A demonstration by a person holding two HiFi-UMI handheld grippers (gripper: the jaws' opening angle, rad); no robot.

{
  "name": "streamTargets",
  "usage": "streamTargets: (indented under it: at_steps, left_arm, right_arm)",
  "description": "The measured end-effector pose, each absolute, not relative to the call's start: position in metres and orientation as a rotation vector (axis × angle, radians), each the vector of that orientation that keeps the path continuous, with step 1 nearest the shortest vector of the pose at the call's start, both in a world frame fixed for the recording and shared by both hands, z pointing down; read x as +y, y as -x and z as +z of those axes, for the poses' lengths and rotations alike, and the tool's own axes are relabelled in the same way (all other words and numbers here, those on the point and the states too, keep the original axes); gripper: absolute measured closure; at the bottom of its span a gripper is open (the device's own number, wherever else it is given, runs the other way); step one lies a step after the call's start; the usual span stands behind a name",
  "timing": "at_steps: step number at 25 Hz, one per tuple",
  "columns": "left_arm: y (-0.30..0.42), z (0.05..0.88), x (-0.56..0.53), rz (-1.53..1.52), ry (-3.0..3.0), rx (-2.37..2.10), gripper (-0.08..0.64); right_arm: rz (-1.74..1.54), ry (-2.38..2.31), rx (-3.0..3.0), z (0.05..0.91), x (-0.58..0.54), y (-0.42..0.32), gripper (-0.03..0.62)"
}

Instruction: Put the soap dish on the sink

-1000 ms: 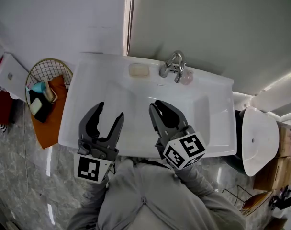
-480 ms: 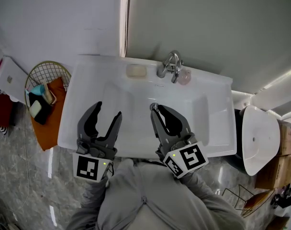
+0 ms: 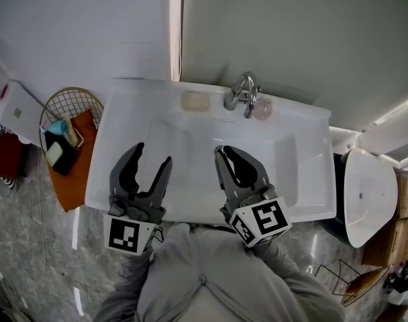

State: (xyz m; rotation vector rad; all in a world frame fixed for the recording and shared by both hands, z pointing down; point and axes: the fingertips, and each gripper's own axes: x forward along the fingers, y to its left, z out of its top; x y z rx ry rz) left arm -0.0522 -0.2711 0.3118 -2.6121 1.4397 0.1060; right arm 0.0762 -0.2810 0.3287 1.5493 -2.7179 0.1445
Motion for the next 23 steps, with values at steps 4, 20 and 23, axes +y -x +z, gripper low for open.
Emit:
streamTargets:
  at_steps: [4, 20, 23]
  left_arm:
    - [0.055, 0.312, -0.272, 0.098, 2.610, 1.440, 0.307]
    - [0.062, 0.312, -0.278, 0.074, 2.602, 1.446, 0.307]
    - [0.062, 0.312, -0.280, 0.072, 2.604, 1.445, 0.307]
  right_arm:
    - [0.142, -1.558, -2.717, 0.329, -0.283, -0.076, 0.537]
    - [0.151, -1.542, -2.703, 0.336, -0.294, -0.070, 0.538]
    - [0.152, -1.538, -2.703, 0.336, -0.296, -0.069, 0.538]
